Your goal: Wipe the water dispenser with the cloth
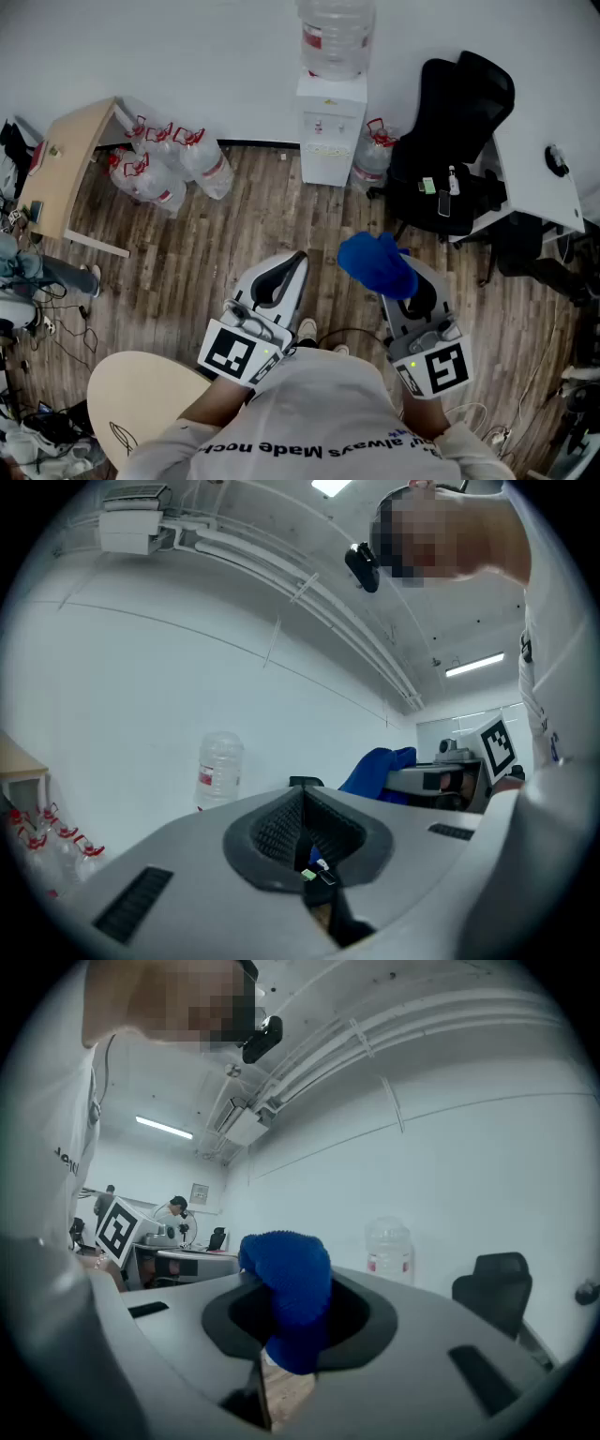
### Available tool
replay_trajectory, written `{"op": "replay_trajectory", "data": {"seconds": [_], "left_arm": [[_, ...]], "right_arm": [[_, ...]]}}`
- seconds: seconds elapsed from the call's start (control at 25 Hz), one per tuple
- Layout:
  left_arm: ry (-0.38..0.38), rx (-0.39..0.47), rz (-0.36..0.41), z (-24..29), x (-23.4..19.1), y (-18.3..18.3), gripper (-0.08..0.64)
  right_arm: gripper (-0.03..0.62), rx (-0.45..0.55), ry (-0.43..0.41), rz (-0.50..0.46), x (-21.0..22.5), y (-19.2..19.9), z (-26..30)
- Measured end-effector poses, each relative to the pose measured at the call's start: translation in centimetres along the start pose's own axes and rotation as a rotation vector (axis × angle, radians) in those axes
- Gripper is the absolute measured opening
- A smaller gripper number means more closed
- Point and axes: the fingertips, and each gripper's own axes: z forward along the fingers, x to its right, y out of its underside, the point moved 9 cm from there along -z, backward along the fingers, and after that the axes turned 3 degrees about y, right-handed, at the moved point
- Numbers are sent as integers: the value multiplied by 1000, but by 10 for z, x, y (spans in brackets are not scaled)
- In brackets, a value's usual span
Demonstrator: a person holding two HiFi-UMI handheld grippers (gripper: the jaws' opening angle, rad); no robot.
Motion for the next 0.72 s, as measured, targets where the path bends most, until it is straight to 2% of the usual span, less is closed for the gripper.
{"op": "replay_trajectory", "data": {"seconds": [0.24, 0.44, 0.72], "left_arm": [[7, -14, -12, -15, -22, -2, 20], [-10, -22, -13, -28, -41, -2, 20], [-25, -38, -29, -20, -53, 9, 20]], "right_arm": [[106, -6, -6, 28, -17, 1, 22], [106, -27, -1, 15, -32, 3, 35], [106, -27, 1, 23, -22, 10, 51]]}}
